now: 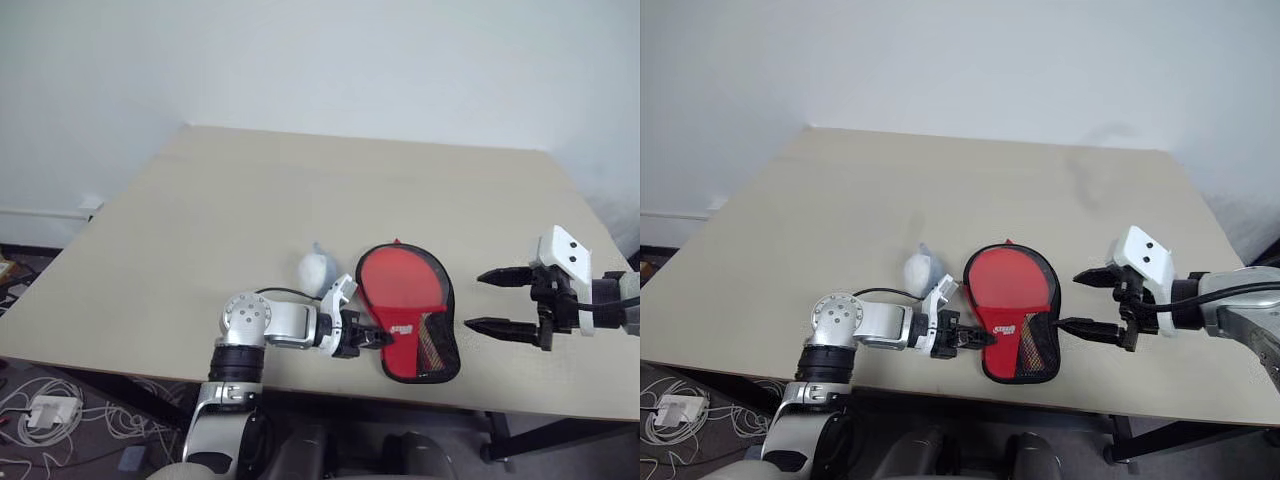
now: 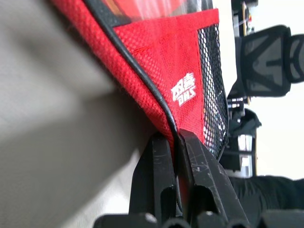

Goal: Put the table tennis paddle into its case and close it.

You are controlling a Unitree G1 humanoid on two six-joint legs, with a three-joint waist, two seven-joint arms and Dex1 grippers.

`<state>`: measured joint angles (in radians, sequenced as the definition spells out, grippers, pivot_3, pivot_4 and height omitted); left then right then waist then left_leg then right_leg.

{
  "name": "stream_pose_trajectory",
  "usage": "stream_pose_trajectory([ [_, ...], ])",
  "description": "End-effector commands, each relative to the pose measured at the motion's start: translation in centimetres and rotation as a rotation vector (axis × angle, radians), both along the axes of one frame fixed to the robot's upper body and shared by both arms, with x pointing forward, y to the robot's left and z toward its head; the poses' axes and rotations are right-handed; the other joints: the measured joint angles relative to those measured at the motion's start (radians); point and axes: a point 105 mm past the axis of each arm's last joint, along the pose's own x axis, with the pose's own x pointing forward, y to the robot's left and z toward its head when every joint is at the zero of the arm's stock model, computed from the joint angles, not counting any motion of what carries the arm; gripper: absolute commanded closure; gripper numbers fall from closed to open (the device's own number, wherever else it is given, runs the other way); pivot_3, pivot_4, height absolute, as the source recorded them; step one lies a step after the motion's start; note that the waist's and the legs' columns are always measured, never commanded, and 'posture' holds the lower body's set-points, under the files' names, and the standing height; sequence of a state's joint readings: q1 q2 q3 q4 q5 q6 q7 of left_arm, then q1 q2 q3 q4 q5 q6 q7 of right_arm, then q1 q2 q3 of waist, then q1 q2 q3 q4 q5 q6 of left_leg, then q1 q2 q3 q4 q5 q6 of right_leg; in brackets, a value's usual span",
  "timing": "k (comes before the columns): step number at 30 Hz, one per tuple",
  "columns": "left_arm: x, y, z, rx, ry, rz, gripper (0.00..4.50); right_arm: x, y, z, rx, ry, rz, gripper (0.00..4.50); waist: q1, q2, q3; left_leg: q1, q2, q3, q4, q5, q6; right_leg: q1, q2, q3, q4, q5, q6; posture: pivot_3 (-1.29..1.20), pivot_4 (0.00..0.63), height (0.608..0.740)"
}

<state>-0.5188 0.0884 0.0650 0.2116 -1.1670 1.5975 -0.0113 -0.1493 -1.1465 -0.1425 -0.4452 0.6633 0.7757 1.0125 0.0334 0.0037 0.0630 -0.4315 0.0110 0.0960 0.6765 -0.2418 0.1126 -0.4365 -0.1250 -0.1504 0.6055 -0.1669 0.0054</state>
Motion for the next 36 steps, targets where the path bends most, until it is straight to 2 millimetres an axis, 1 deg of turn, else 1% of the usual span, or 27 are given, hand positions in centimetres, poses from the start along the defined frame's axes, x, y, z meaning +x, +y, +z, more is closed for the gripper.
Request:
stream_pose_trajectory([
  [1, -1.6, -1.1, 1.4, -0.081, -0.001, -0.119, 4.48, 0.8, -0.1, 0.9, -0.021, -0.063, 0.020, 0.00, 0.001, 0.000, 0.000, 0.000, 0.000, 0.000, 0.000, 0.000, 0.000, -0.001, 0.000, 0.001, 0.000, 0.000, 0.000, 0.00, 0.000, 0.715],
  [4, -3.0, -0.8, 2.0, -0.104, -0.007, -0.196, 4.48, 0.3, 0.6, 0.6, -0.018, -0.044, 0.058, 0.00, 0.004, 0.000, 0.000, -0.003, 0.000, 0.000, -0.001, 0.000, -0.002, -0.004, -0.001, 0.001, 0.001, 0.000, 0.000, 0.00, 0.000, 0.715],
  [5, -3.6, -0.6, 2.2, -0.110, -0.006, -0.224, 4.48, 0.0, 0.9, 0.5, -0.016, -0.036, 0.068, 0.00, 0.003, 0.000, 0.000, -0.004, 0.000, 0.000, -0.001, 0.002, -0.006, -0.005, -0.001, 0.001, 0.001, 0.000, 0.000, 0.00, 0.000, 0.715],
  [7, -4.8, 0.0, 2.4, -0.114, 0.001, -0.275, 4.48, -0.5, 1.2, 0.2, -0.008, -0.016, 0.083, 0.00, 0.002, 0.000, 0.000, -0.005, 0.000, 0.000, -0.001, 0.002, -0.009, -0.006, -0.001, 0.002, 0.001, 0.000, 0.000, 0.00, 0.000, 0.715],
  [12, -7.3, 1.3, 2.7, -0.113, 0.029, -0.365, 4.48, -1.9, 1.7, -0.1, -0.010, 0.035, 0.132, 0.00, 0.003, 0.000, 0.000, -0.006, -0.001, 0.000, 0.001, 0.002, -0.010, -0.006, -0.001, 0.002, 0.001, 0.000, 0.000, 0.00, 0.000, 0.715],
  [15, -8.3, 1.5, 2.7, -0.100, 0.045, -0.382, 4.48, -2.2, 1.7, -0.2, -0.018, 0.045, 0.142, 0.00, 0.003, 0.000, 0.000, -0.006, -0.001, 0.000, 0.003, 0.001, -0.008, -0.005, -0.001, 0.002, 0.001, 0.000, 0.000, 0.00, 0.000, 0.715],
  [16, -8.5, 1.6, 2.7, -0.097, 0.049, -0.383, 4.48, -2.2, 1.7, -0.2, -0.019, 0.046, 0.143, 0.00, 0.003, 0.000, 0.000, -0.006, -0.001, 0.000, 0.003, -0.002, -0.003, -0.005, -0.001, 0.003, 0.001, 0.000, 0.000, 0.00, 0.000, 0.715],
  [19, -8.7, 1.7, 2.3, -0.069, 0.062, -0.362, 4.48, -2.1, 1.7, -0.2, -0.020, 0.047, 0.145, 0.00, 0.002, 0.000, 0.000, -0.006, -0.001, 0.000, 0.003, -0.002, -0.003, -0.005, -0.001, 0.004, 0.001, 0.000, 0.000, 0.00, 0.000, 0.715],
  [27, -7.5, 0.7, 2.1, -0.043, -0.013, -0.309, 4.48, -1.5, 2.1, -0.4, 0.000, 0.037, 0.132, 0.00, 0.003, 0.000, 0.000, -0.005, -0.001, 0.000, 0.003, -0.001, -0.004, -0.005, 0.001, 0.004, 0.002, 0.000, 0.000, 0.00, 0.000, 0.715],
  [29, -7.1, 0.5, 2.4, -0.056, -0.031, -0.295, 4.00, -1.4, 2.2, -0.4, 0.005, 0.032, 0.130, 0.00, 0.003, 0.000, 0.000, -0.005, -0.001, 0.001, 0.003, 0.002, -0.009, -0.005, 0.001, 0.004, 0.001, 0.000, 0.000, 0.00, 0.000, 0.715],
  [31, -6.5, 0.7, 2.8, -0.059, -0.051, -0.280, 3.45, -1.2, 2.2, -0.4, 0.006, 0.026, 0.126, 0.00, 0.003, 0.000, 0.000, -0.005, -0.001, 0.001, 0.004, 0.002, -0.009, -0.005, 0.001, 0.004, 0.001, 0.000, 0.000, 0.00, 0.000, 0.715],
  [34, -5.9, 1.2, 3.2, -0.057, -0.076, -0.261, 2.35, -0.9, 2.3, -0.3, 0.009, 0.016, 0.123, 0.00, 0.003, 0.000, 0.000, -0.005, -0.001, 0.001, 0.004, 0.002, -0.009, -0.005, 0.001, 0.004, 0.001, 0.000, 0.000, 0.00, 0.000, 0.715],
  [35, -5.7, 1.5, 3.3, -0.054, -0.082, -0.252, 2.06, -0.8, 2.3, -0.3, 0.011, 0.013, 0.123, 0.00, 0.002, 0.000, 0.000, -0.005, -0.001, 0.001, 0.004, 0.002, -0.009, -0.005, 0.002, 0.004, 0.001, 0.000, 0.000, 0.00, 0.000, 0.715],
  [36, -5.6, 2.0, 3.5, -0.050, -0.088, -0.246, 1.65, -0.8, 2.4, -0.3, 0.014, 0.009, 0.124, 0.00, 0.002, 0.000, 0.000, -0.005, -0.001, 0.001, 0.004, 0.001, -0.009, -0.005, 0.002, 0.003, 0.001, 0.000, 0.000, 0.00, 0.000, 0.715],
])
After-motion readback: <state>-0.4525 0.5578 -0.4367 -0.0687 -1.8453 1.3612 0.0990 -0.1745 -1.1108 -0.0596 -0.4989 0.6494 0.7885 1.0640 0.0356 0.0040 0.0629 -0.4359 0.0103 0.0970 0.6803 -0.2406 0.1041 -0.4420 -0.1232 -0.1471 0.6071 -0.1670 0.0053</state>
